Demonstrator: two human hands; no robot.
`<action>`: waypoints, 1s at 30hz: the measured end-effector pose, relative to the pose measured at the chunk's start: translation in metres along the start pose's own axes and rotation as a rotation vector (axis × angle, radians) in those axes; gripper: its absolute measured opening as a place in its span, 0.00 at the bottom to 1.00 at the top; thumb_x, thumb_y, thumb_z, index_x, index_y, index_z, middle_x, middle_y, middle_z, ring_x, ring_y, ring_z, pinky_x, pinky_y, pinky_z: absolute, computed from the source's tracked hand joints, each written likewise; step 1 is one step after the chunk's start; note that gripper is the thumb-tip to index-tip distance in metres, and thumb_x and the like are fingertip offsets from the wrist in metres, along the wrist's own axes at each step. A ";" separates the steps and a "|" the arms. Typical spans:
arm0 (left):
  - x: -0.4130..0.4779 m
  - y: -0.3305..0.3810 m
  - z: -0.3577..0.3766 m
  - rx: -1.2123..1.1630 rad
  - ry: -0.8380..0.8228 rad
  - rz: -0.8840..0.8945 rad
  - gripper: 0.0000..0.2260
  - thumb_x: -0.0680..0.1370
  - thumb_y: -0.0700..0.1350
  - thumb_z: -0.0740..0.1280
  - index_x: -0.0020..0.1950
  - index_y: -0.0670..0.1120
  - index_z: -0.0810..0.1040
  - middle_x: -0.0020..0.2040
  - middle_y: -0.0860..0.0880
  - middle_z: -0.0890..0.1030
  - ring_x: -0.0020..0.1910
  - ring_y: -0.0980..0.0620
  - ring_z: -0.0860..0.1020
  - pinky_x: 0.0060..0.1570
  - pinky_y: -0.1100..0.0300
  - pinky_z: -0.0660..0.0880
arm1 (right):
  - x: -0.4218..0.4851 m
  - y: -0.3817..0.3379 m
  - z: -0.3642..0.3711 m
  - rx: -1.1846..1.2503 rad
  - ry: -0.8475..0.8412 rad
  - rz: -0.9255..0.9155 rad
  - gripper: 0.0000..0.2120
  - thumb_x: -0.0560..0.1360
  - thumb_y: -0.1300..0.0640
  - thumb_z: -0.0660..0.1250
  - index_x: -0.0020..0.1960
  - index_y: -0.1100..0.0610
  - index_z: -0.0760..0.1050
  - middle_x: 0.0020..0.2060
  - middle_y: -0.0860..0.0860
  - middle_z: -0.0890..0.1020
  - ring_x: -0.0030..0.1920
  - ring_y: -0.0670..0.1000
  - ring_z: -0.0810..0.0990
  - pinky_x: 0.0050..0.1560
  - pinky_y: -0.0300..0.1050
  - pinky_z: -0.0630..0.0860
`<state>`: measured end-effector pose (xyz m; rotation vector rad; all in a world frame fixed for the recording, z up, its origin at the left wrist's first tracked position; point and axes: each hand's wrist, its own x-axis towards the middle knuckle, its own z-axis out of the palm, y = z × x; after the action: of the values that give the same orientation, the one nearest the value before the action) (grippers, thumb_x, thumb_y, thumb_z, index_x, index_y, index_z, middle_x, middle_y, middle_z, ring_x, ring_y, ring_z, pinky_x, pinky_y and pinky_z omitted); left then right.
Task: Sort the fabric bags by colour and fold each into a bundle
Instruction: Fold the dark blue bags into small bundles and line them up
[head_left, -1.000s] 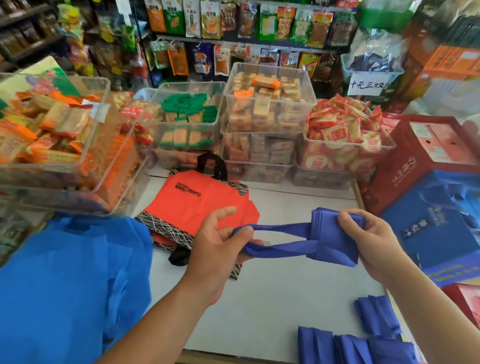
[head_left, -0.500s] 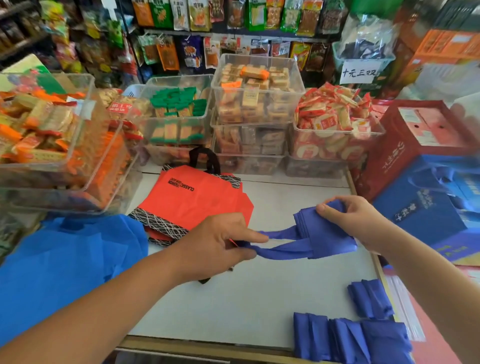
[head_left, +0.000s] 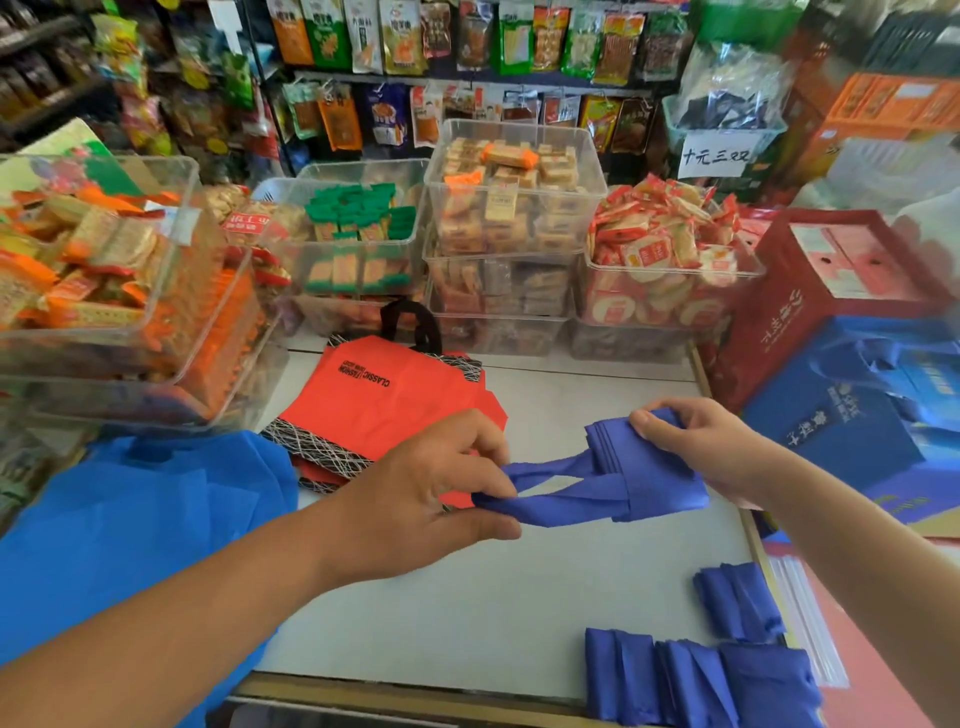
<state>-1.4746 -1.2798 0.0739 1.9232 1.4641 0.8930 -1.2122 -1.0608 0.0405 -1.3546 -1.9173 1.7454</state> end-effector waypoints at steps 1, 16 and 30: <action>0.000 0.005 0.000 -0.022 0.030 0.030 0.05 0.78 0.48 0.75 0.50 0.47 0.86 0.65 0.55 0.76 0.66 0.54 0.76 0.63 0.62 0.71 | -0.001 0.001 0.004 0.013 -0.019 0.014 0.15 0.78 0.49 0.71 0.53 0.62 0.82 0.48 0.63 0.86 0.46 0.57 0.85 0.53 0.56 0.82; 0.012 -0.028 0.054 -0.737 0.330 -0.962 0.08 0.85 0.46 0.64 0.51 0.41 0.75 0.26 0.48 0.69 0.24 0.50 0.70 0.31 0.57 0.77 | -0.045 -0.008 0.055 0.079 -0.003 -0.103 0.15 0.70 0.47 0.76 0.49 0.57 0.80 0.41 0.54 0.86 0.42 0.53 0.84 0.39 0.46 0.79; 0.035 0.009 0.042 -0.939 0.087 -0.858 0.10 0.87 0.52 0.57 0.54 0.47 0.71 0.40 0.50 0.84 0.39 0.47 0.83 0.50 0.46 0.83 | -0.064 -0.025 0.072 -0.046 0.139 -0.344 0.12 0.67 0.61 0.82 0.48 0.54 0.85 0.40 0.45 0.87 0.43 0.46 0.85 0.41 0.35 0.79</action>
<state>-1.4301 -1.2495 0.0605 0.5041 1.3429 0.9643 -1.2380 -1.1528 0.0688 -1.0506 -1.9828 1.4154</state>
